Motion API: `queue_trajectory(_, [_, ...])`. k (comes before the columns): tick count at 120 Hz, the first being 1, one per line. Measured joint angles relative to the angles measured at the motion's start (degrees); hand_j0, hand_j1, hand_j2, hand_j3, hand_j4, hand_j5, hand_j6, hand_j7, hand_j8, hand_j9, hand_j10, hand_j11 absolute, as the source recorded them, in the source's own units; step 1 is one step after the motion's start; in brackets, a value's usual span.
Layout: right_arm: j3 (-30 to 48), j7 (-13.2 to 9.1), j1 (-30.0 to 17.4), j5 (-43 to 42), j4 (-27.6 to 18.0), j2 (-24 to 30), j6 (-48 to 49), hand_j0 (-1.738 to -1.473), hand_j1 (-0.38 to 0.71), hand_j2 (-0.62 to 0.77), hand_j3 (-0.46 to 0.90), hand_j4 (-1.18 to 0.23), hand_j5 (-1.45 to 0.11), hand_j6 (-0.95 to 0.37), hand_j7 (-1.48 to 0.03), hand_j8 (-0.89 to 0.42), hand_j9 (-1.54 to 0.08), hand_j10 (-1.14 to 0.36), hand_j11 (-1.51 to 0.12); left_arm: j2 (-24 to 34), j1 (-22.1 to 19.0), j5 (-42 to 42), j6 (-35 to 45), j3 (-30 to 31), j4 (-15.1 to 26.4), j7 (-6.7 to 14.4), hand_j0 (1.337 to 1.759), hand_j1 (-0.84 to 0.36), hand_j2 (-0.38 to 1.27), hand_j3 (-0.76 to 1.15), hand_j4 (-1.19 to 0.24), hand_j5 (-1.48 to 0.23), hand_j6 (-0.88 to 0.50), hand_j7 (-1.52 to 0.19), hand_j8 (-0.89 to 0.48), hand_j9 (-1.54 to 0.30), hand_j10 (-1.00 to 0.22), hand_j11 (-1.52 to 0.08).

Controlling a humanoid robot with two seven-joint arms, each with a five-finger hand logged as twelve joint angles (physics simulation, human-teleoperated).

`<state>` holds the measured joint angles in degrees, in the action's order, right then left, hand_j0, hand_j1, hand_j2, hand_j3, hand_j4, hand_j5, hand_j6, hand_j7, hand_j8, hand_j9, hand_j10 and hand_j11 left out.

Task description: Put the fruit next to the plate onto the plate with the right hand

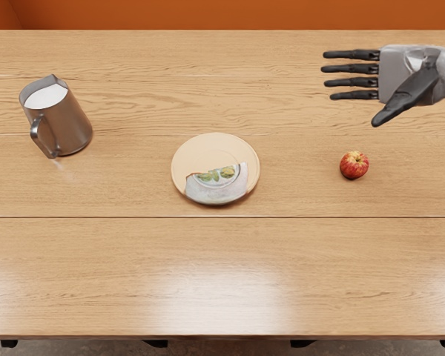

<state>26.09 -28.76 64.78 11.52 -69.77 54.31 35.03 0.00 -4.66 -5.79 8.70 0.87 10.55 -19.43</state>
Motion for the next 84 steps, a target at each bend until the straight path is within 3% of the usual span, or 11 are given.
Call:
queue_trajectory(26, [0.4,0.9,0.1,-3.7,-1.6,-1.6,0.0,-1.658,-0.31,-0.01,0.0,-0.03,-0.04,-0.03,-0.04,-0.03,-0.04,-0.03,-0.04,0.0,0.0,0.0,0.0,0.0,0.0,0.0,1.658,0.05,0.05,0.0,-0.25,-0.32,-0.25,-0.32,-0.25,-0.32,-0.25,-0.32])
queue_trajectory(36, [1.6,6.1,0.3,-15.8,-3.1,-1.0,0.0,-1.658,-0.31,-0.01,0.0,-0.03,-0.05,-0.03,-0.05,-0.03,-0.05,-0.03,-0.05,0.0,0.0,0.0,0.0,0.0,0.0,0.0,1.658,0.05,0.05,0.0,-0.25,-0.32,-0.25,-0.32,-0.25,-0.32,-0.25,-0.32])
queue_trajectory(47, [2.7,8.8,0.5,-29.8,-8.4,0.5,0.0,-1.658,-0.31,-0.01,0.0,-0.04,-0.05,-0.04,-0.05,-0.04,-0.05,-0.04,-0.05,0.0,0.0,0.0,0.0,0.0,0.0,0.0,1.658,0.05,0.05,0.0,-0.25,-0.32,-0.25,-0.32,-0.25,-0.32,-0.25,-0.32])
queue_trajectory(67, [2.0,10.1,-0.4,-44.8,-19.3,3.8,-8.0,-1.658,-0.31,-0.01,0.0,-0.04,-0.05,-0.04,-0.05,-0.04,-0.05,-0.04,-0.05,0.0,0.0,0.0,0.0,0.0,0.0,0.0,1.658,0.05,0.05,0.0,-0.25,-0.32,-0.25,-0.32,-0.25,-0.32,-0.25,-0.32])
queue_trajectory(84, [-4.7,10.0,-1.1,-53.6,-23.0,3.8,-20.4,-1.658,-0.31,-0.01,0.0,-0.04,-0.05,-0.04,-0.05,-0.04,-0.05,-0.04,-0.05,0.0,0.0,0.0,0.0,0.0,0.0,0.0,1.658,0.05,0.05,0.0,-0.25,-0.32,-0.25,-0.32,-0.25,-0.32,-0.25,-0.32])
